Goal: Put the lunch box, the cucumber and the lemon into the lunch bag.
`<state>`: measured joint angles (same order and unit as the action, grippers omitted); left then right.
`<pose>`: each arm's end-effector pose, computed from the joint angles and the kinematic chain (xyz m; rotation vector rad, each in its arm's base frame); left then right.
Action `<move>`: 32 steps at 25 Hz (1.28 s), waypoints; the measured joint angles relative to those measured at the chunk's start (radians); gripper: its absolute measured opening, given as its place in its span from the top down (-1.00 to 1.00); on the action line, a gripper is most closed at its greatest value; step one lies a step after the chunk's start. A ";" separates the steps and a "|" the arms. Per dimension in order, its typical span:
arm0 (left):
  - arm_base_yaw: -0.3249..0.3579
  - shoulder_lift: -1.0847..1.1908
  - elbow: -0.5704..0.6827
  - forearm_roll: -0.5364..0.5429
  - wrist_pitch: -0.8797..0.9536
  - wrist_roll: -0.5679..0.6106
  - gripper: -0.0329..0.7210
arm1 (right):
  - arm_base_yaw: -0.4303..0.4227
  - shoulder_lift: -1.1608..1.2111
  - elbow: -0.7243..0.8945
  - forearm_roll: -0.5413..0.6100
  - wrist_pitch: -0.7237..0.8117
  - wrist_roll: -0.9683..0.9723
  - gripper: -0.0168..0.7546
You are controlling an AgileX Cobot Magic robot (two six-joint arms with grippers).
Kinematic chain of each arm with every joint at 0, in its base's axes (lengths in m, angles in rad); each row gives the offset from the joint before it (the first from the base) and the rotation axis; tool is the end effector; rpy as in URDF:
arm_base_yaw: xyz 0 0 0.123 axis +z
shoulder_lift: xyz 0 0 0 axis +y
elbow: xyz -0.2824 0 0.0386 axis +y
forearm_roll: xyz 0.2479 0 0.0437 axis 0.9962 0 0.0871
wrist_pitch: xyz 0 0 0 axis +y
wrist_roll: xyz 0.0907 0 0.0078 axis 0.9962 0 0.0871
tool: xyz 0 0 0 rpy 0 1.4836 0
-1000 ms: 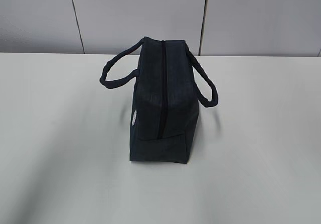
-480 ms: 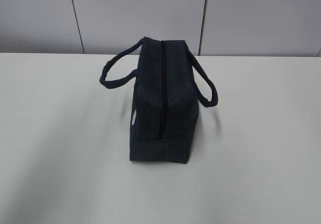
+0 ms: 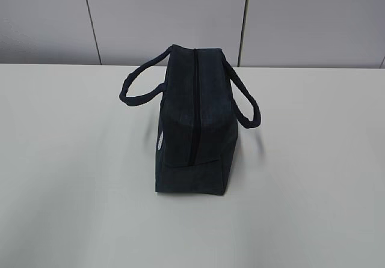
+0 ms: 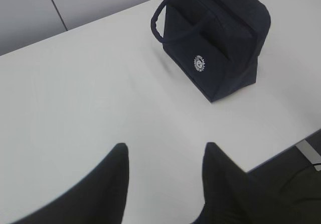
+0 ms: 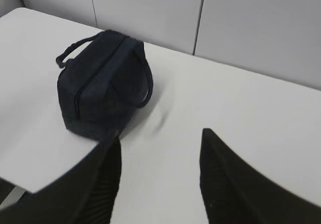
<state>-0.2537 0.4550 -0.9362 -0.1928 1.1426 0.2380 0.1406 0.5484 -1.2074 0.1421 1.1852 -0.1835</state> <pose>0.0331 -0.0250 0.3870 0.5363 2.0696 -0.2439 0.0282 0.0161 0.4513 -0.3534 1.9736 0.1389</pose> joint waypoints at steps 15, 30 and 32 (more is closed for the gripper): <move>0.000 -0.394 0.207 0.027 0.129 -0.028 0.04 | 0.000 -0.566 0.562 0.061 0.077 0.073 -0.03; 0.000 -0.444 0.380 0.052 0.107 -0.048 0.05 | 0.000 -0.566 0.698 0.012 0.004 0.073 0.00; 0.000 -0.444 0.386 0.055 0.082 -0.048 0.09 | 0.000 -0.566 0.708 0.004 -0.016 0.073 0.00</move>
<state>-0.2537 0.0111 -0.5503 -0.1381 1.2249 0.1897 0.1406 -0.0177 -0.4995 0.1464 1.1691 -0.1106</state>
